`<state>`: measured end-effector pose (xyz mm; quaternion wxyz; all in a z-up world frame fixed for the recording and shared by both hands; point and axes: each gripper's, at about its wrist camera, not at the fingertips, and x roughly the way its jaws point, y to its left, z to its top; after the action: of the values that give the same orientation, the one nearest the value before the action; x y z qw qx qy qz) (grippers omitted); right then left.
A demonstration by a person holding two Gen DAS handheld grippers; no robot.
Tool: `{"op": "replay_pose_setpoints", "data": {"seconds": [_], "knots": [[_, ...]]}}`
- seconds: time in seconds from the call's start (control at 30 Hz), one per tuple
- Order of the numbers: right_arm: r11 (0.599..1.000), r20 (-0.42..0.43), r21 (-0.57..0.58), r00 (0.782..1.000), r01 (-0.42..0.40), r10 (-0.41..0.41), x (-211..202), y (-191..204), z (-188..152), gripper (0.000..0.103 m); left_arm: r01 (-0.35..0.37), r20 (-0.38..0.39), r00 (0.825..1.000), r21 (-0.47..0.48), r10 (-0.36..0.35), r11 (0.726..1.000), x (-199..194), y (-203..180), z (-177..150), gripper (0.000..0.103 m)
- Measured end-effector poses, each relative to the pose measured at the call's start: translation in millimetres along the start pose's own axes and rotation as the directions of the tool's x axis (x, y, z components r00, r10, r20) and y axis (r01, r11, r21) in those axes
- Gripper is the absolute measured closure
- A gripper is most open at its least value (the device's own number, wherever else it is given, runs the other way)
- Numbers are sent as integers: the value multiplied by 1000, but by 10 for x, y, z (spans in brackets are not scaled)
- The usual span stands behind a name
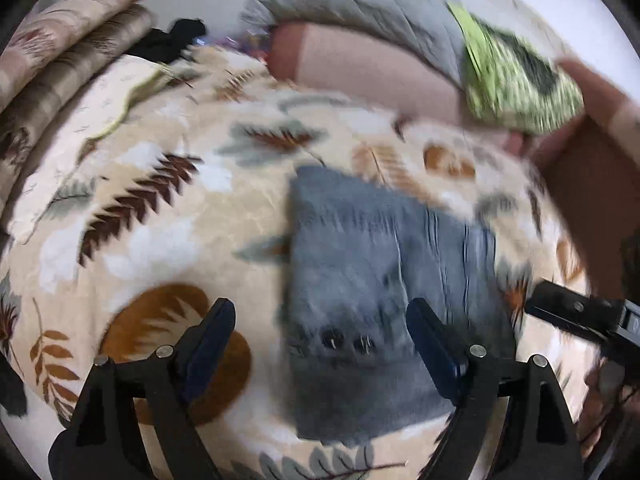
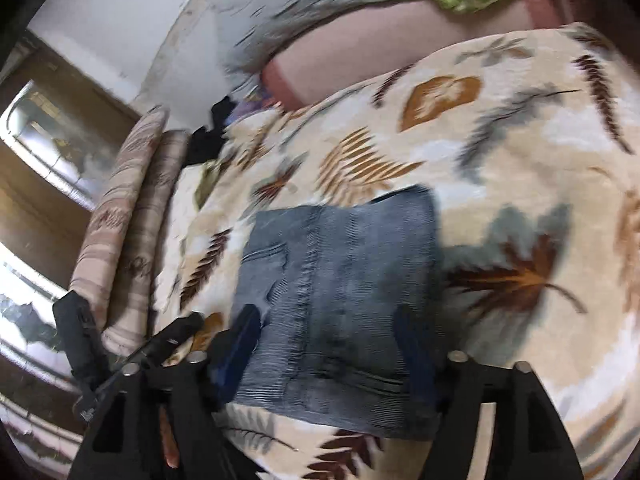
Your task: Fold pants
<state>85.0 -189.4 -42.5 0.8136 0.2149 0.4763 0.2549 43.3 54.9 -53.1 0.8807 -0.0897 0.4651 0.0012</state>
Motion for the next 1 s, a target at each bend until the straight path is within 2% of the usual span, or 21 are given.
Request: {"op": "replay_pose_setpoints", "data": {"seconds": [0.03,0.07,0.1,0.13,0.17,0.27,0.37,0.43,0.57,0.6,0.67,0.7,0.73,0.77,0.8,0.87,0.93,1.0], "knots": [[1000,-37,-4,999,1,-1,122,-17,-49,19,-25,-51,998,33,27,999,123,-62,-79,14],[1000,-122,6,992,23,-22,342,-101,-128,18,-46,-125,991,74,55,996,300,-114,-160,12],[998,-193,13,980,53,-50,524,-181,-205,18,-37,-93,995,56,42,998,306,-99,-207,10],[998,-169,-17,983,65,-67,558,-200,-251,18,-40,-65,997,35,42,999,245,-74,-208,9],[997,-138,-39,988,66,-71,492,-147,-253,18,-53,-77,996,30,55,998,204,-62,-185,9],[988,-139,-79,980,132,-141,335,38,-176,18,-63,-72,995,55,67,996,107,-101,-108,9],[986,-66,-88,987,138,-144,164,113,-15,18,-59,-44,997,69,62,996,5,-155,-117,9],[988,-35,-73,990,137,-140,113,125,116,18,-53,-53,997,82,58,995,-5,-185,-120,9],[982,-9,-89,986,168,-169,339,172,400,17,-60,-49,997,92,64,994,-13,-203,-147,9],[979,-7,-98,984,178,-180,462,179,429,12,-61,-49,997,90,65,994,-22,-198,-151,9],[970,-51,-103,973,220,-226,757,74,509,7,-65,-48,996,84,69,994,-53,-195,-168,9],[964,-96,-90,962,249,-257,896,-25,506,7,-65,-49,996,84,69,994,-67,-194,-178,9],[956,-182,-77,939,283,-292,1130,-155,485,4,-66,-52,996,86,70,994,-77,-196,-188,9],[953,-171,-99,938,288,-301,1166,-146,473,1,-69,-54,996,94,75,993,-98,-202,-203,9],[950,-147,-126,941,287,-304,1138,-79,460,0,-72,-49,996,101,77,992,-116,-204,-214,9],[936,-135,-171,934,308,-332,1028,66,429,0,-90,-35,995,106,94,990,-145,-214,-229,9],[944,-104,-169,947,283,-302,824,103,386,0,-94,-36,994,114,99,989,-161,-225,-238,9],[937,-62,-169,945,307,-321,519,84,286,0,-95,-20,995,129,99,987,-202,-259,-255,9]]}}
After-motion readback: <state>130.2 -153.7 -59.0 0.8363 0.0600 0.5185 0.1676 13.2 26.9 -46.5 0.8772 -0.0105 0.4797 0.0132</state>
